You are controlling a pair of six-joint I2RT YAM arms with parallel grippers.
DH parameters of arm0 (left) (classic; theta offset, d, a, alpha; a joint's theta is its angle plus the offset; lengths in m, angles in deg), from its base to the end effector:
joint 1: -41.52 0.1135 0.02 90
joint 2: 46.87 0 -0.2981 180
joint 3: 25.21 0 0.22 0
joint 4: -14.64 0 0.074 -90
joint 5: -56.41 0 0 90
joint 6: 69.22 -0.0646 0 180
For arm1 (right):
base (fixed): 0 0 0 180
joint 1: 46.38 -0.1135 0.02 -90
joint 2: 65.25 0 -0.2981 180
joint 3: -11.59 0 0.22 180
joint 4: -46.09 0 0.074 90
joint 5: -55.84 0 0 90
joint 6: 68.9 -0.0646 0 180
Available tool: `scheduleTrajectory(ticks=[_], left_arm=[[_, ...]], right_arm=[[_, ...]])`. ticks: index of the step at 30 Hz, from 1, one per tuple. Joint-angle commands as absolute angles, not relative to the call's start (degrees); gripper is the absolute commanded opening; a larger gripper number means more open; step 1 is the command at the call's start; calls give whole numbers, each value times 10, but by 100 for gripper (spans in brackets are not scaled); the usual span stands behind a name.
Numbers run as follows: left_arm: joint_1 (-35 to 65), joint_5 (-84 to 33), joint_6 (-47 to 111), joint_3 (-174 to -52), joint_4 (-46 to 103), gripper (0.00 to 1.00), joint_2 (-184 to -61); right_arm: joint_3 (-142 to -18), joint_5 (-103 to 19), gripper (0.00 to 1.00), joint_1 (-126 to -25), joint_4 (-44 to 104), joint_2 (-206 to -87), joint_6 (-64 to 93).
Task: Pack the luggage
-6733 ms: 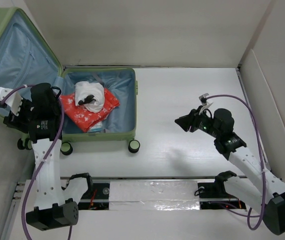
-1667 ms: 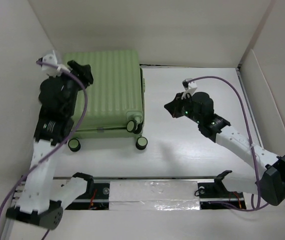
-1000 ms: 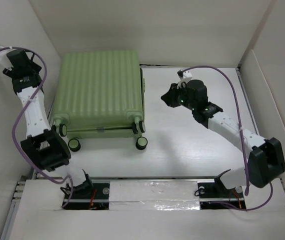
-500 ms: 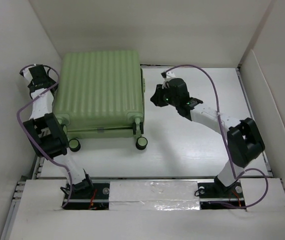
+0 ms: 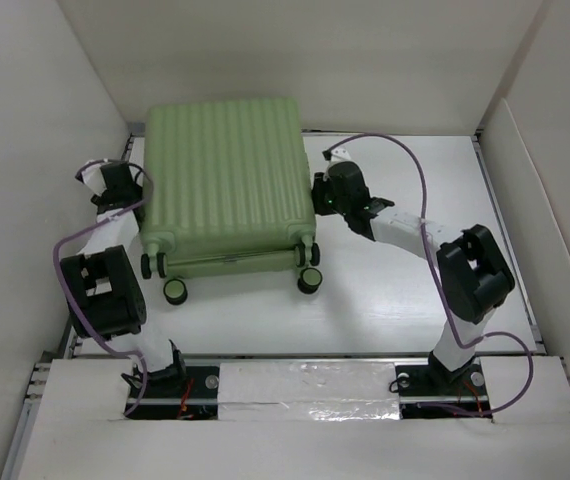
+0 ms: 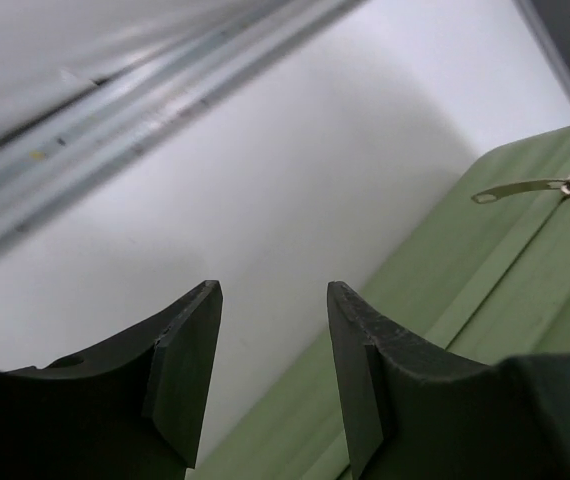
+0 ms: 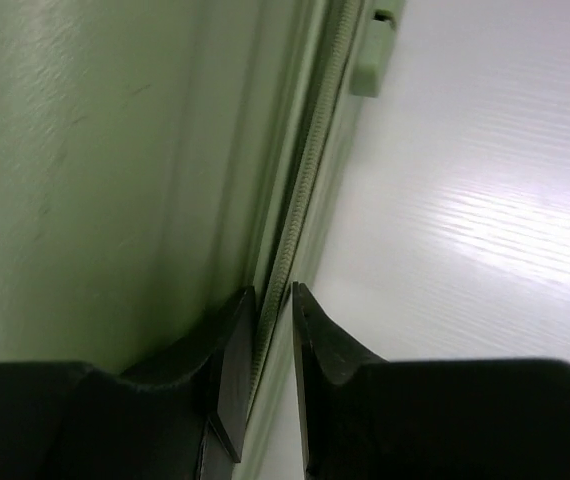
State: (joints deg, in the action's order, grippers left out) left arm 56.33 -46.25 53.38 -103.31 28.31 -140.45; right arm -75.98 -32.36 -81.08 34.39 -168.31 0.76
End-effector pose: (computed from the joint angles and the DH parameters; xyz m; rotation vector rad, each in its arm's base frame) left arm 0.3544 0.1083 0.2856 -0.9519 1.8339 0.0387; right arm 0.3486 0.2389 0.2818 -0.2417 2.0790 0.5612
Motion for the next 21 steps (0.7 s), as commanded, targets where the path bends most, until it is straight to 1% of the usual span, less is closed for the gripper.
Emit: scheduleTrajectory(ticks=[1, 2, 4, 5, 6, 7, 8, 9, 10, 12, 13, 14, 15, 16, 17, 18, 19, 20, 21], left_arm=[[386, -370, 611, -960, 284, 45, -1322], [339, -377, 627, -914, 272, 45, -1304], [297, -411, 687, -866, 253, 44, -1240], [256, -417, 704, -812, 242, 44, -1216], [236, -420, 720, -785, 214, 44, -1190], [215, -425, 733, -759, 200, 43, -1140], [193, -430, 762, -718, 194, 42, -1120], [145, -434, 774, -705, 194, 42, -1085], [119, -457, 783, -695, 201, 42, -1072], [50, -494, 790, -693, 242, 43, -1049], [36, -548, 783, -704, 266, 44, -1027], [23, -586, 774, -741, 295, 45, -1015], [13, -632, 754, -761, 346, 46, -1002], [-2, -709, 742, -778, 357, 47, -970], [-2, -730, 730, -804, 359, 50, -954], [-2, -748, 718, -812, 336, 52, -938], [-2, -770, 678, -817, 311, 55, -910], [5, -780, 663, -822, 283, 56, -899], [12, -788, 650, -822, 231, 57, -892]], right_arm=[[-727, -346, 28, -829, 407, -1642, -8], [-717, -344, 29, -829, 407, -1628, -3], [-700, -325, 30, -810, 401, -1588, 15], [-690, -327, 30, -803, 399, -1576, 24], [-689, -331, 31, -783, 389, -1568, 32], [-693, -337, 31, -772, 383, -1563, 49], [-713, -362, 32, -762, 375, -1566, 57], [-729, -377, 32, -751, 355, -1573, 63], [-748, -392, 32, -731, 343, -1583, 76], [-817, -422, 31, -714, 306, -1620, 86], [-838, -429, 28, -694, 303, -1627, 92], [-855, -433, 25, -685, 282, -1626, 92], [-867, -431, 24, -672, 275, -1618, 91], [-877, -429, 23, -661, 270, -1603, 85], [-875, -423, 23, -636, 271, -1583, 82], [-871, -422, 24, -627, 272, -1534, 78], [-855, -418, 26, -618, 270, -1508, 72], [-841, -411, 43, -612, 268, -1480, 69], [-824, -389, 51, -612, 262, -1422, 67]])
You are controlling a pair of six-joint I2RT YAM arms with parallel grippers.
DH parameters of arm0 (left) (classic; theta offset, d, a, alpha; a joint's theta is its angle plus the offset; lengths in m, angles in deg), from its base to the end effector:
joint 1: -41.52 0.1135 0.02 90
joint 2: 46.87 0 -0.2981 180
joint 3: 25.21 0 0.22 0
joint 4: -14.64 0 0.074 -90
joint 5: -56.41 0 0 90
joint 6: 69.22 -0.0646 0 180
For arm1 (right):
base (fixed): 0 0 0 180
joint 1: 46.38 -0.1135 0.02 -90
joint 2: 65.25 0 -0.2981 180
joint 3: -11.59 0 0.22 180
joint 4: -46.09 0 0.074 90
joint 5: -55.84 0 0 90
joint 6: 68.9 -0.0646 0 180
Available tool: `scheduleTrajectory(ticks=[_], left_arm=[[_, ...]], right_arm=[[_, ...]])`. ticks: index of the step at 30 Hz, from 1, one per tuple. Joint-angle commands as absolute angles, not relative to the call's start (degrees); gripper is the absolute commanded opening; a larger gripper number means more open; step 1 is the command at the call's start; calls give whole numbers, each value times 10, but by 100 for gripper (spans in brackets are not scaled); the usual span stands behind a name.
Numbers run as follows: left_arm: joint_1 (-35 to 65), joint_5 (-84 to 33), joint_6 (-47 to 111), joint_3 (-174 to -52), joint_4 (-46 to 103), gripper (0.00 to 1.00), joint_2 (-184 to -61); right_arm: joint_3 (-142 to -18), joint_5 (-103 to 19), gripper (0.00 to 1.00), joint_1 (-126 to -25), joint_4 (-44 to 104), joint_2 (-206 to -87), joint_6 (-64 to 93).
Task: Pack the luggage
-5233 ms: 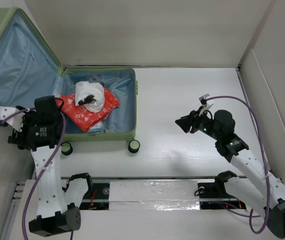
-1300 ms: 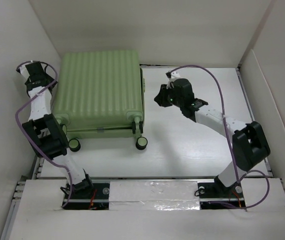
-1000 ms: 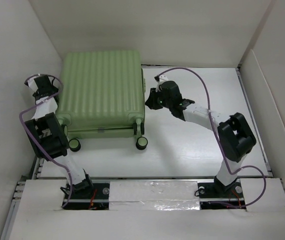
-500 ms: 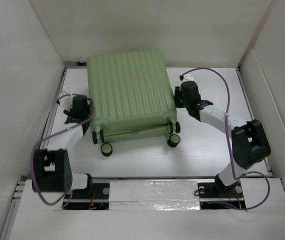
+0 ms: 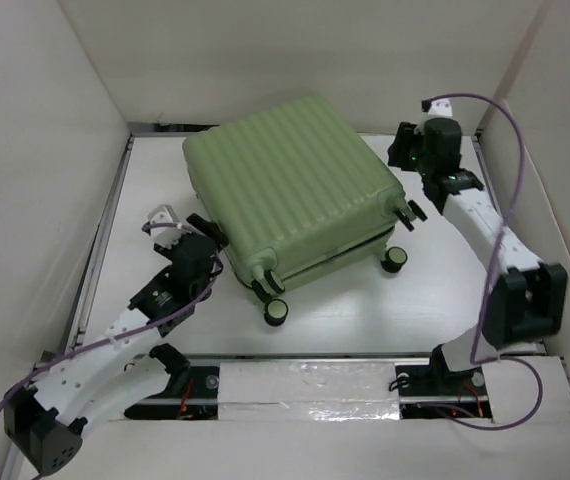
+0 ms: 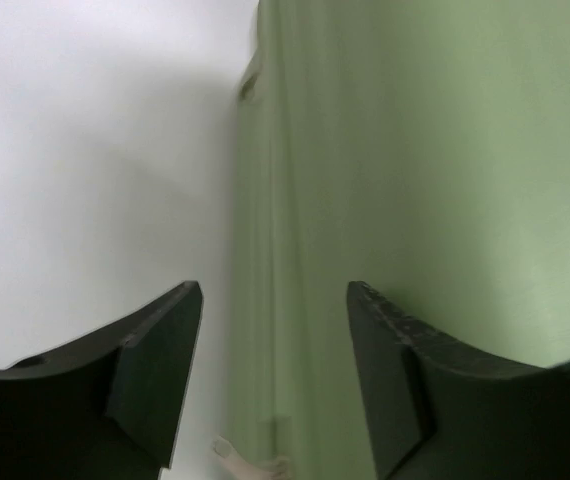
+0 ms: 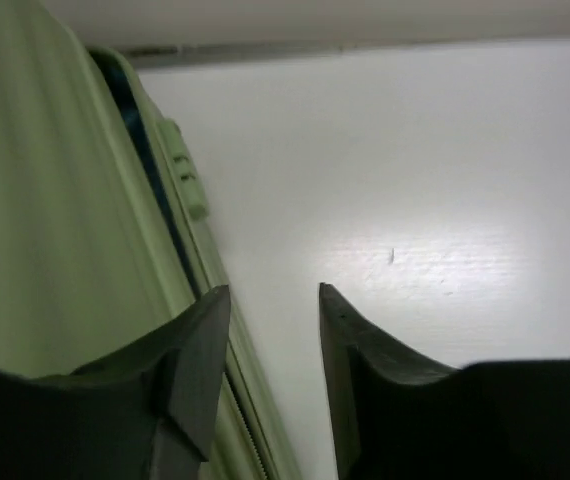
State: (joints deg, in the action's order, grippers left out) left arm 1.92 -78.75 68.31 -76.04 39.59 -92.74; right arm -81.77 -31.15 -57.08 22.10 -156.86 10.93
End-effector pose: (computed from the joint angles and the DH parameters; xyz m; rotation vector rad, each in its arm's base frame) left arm 0.1401 -0.0565 0.3056 -0.6305 1.7134 -0.3179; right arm 0.3706 0.0666 0.3658 0.0255 1.9629 0.1880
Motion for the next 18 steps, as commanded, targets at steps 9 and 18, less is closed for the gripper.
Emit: scheduleTrajectory(ticks=[9, 18], left_arm=[[331, -563, 653, -945, 95, 60, -1066], [427, -369, 562, -1343, 255, 61, -1491]], right_arm=[[-497, -314, 14, -741, 209, -1141, 19], [-412, -292, 7, -815, 94, -1079, -46]])
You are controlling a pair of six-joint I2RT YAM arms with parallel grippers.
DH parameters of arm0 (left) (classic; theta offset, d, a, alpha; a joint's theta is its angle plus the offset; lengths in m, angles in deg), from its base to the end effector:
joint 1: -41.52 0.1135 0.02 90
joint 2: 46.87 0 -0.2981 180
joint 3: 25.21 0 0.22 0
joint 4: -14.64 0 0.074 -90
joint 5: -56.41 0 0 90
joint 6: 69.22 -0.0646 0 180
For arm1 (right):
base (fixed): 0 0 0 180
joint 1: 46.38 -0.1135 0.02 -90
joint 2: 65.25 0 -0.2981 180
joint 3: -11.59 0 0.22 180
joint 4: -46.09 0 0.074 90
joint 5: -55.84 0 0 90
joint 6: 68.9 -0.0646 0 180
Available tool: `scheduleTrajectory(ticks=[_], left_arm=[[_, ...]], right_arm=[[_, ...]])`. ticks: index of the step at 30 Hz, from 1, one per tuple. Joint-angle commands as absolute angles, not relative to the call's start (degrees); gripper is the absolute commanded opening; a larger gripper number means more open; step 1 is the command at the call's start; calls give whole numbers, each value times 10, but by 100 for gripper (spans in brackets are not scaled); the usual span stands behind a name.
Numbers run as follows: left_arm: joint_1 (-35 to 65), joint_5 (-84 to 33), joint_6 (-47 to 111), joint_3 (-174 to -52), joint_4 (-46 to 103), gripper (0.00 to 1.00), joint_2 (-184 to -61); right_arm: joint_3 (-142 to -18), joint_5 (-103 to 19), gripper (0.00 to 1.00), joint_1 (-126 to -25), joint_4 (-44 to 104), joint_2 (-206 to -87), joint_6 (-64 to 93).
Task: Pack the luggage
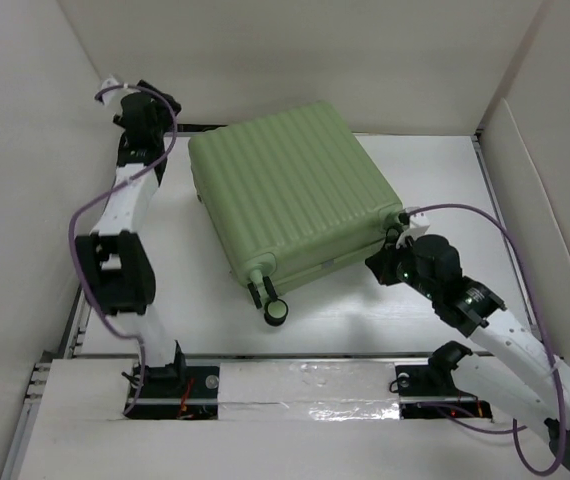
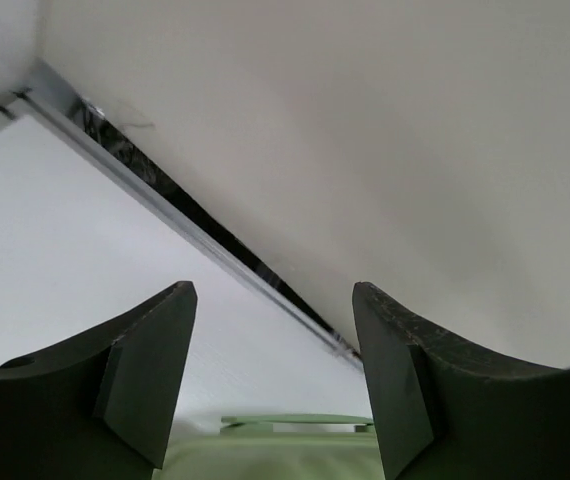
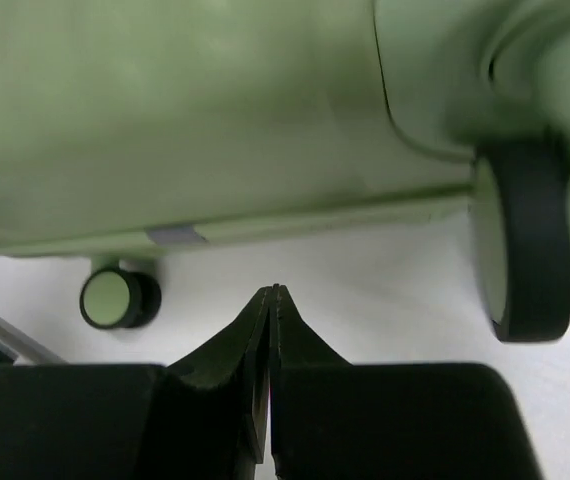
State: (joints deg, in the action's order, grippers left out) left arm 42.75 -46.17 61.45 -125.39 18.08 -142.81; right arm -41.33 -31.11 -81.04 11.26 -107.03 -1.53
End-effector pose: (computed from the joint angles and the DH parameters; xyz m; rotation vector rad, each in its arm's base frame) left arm 0.4069 0.0228 0.4282 -0.7203 1.3940 -0.3718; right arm 0.1174 0.0770 0.2990 -0.1778 2.0249 0.5890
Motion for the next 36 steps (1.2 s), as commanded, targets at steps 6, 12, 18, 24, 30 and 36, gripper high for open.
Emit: scheduleTrajectory(ticks=[6, 12, 18, 24, 30, 36], left_arm=[[448, -271, 555, -1400, 201, 62, -1624], [458, -134, 551, -1593, 253, 63, -1789], [448, -91, 523, -1540, 200, 63, -1791], [434, -104, 631, -1167, -54, 60, -1648], [376, -265, 729, -870, -137, 57, -1465], [262, -394, 746, -672, -128, 55, -1217]], right_arm=[[-404, -244, 11, -785, 114, -1127, -46], [-428, -272, 14, -723, 208, -1205, -25], [-472, -287, 14, -713, 275, -1294, -3], [-545, -291, 15, -692, 344, -1373, 22], [-651, -331, 16, -668, 351, -1471, 37], [-767, -386, 22, -662, 321, -1569, 39]])
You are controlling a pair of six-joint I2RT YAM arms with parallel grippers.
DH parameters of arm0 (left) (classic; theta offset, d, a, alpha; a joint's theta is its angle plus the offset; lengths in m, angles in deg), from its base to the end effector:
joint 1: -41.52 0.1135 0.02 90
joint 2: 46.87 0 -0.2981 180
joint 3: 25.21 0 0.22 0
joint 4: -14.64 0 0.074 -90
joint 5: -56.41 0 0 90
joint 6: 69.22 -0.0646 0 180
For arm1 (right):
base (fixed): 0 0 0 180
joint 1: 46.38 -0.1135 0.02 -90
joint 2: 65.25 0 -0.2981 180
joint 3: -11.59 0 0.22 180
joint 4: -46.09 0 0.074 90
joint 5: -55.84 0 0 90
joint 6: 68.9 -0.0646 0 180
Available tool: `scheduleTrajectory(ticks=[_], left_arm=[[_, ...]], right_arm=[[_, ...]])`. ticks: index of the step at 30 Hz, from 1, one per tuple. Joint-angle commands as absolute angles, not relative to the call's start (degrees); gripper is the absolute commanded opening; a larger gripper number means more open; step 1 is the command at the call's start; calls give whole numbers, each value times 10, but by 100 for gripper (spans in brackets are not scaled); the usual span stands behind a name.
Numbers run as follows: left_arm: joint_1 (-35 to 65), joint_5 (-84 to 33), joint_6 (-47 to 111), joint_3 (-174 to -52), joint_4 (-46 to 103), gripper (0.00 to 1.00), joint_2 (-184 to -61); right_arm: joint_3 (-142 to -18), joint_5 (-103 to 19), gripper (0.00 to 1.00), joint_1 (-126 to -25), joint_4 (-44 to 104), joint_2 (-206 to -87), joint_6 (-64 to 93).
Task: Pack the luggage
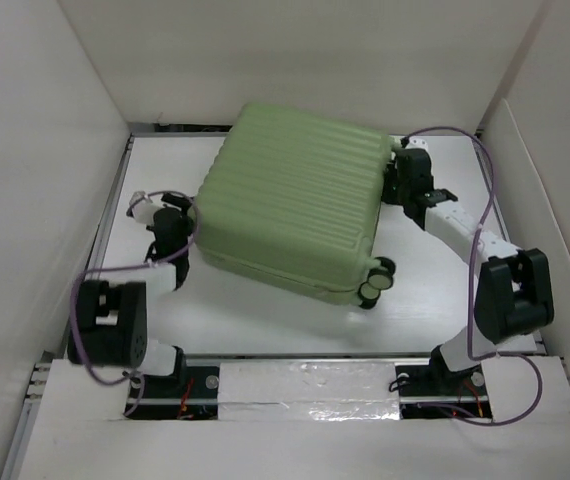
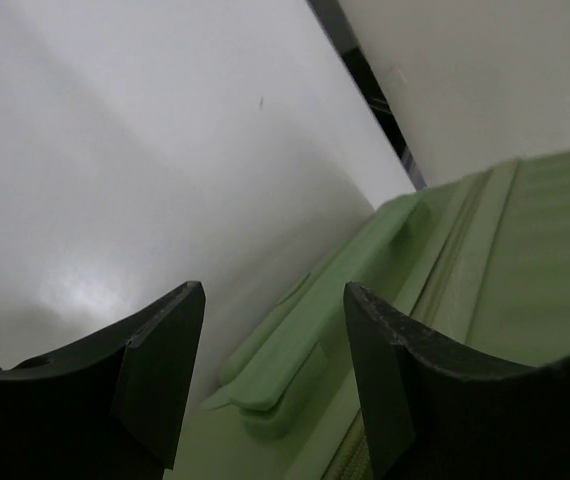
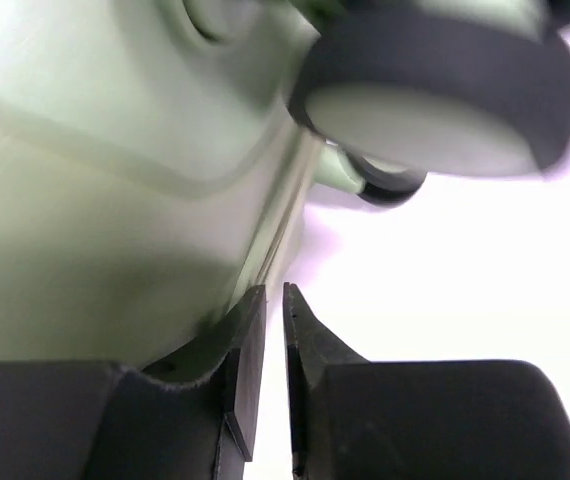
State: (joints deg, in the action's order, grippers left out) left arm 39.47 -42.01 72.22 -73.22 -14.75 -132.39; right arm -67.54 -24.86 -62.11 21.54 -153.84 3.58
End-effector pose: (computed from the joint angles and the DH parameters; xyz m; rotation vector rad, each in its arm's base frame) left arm 0.3079 -0.0016 0.2573 -0.8281 1.5348 -0.5650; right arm 0.3338 0.0832 0.2983 0.1270 2.1561 0.1600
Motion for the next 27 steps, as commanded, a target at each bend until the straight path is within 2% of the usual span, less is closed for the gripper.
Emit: scheduleTrajectory(ticks=[1, 7, 9, 10, 11, 14, 18, 21, 25, 27], left_arm=[[220, -436, 741, -657, -110, 55, -1184], [84, -569, 728, -581, 38, 54, -918], [47, -599, 730, -569, 102, 56, -858], [37, -626, 730, -566, 121, 57, -803], [30, -633, 727, -563, 132, 58, -779], [22, -652, 706, -561, 141, 63, -713], [22, -740, 650, -633, 139, 71, -740], [28, -726, 598, -717, 103, 75, -863], [28, -662, 594, -800, 80, 75, -974], [28, -671, 617, -804, 87, 70, -993]], right_arm=[[-813, -398, 22, -662, 312, -1585, 41], [-1003, -459, 27, -693, 195, -1728, 64], [-1088, -467, 32, -701, 155, -1755, 84], [-1099, -463, 36, -706, 146, -1762, 87], [-1101, -459, 49, -706, 151, -1758, 89], [-1098, -446, 69, -701, 161, -1742, 86], [-1101, -409, 82, -666, 131, -1715, 88], [-1046, -379, 92, -634, 159, -1648, 68], [-943, -330, 94, -605, 194, -1530, 54], [-900, -314, 92, -596, 196, -1483, 52]])
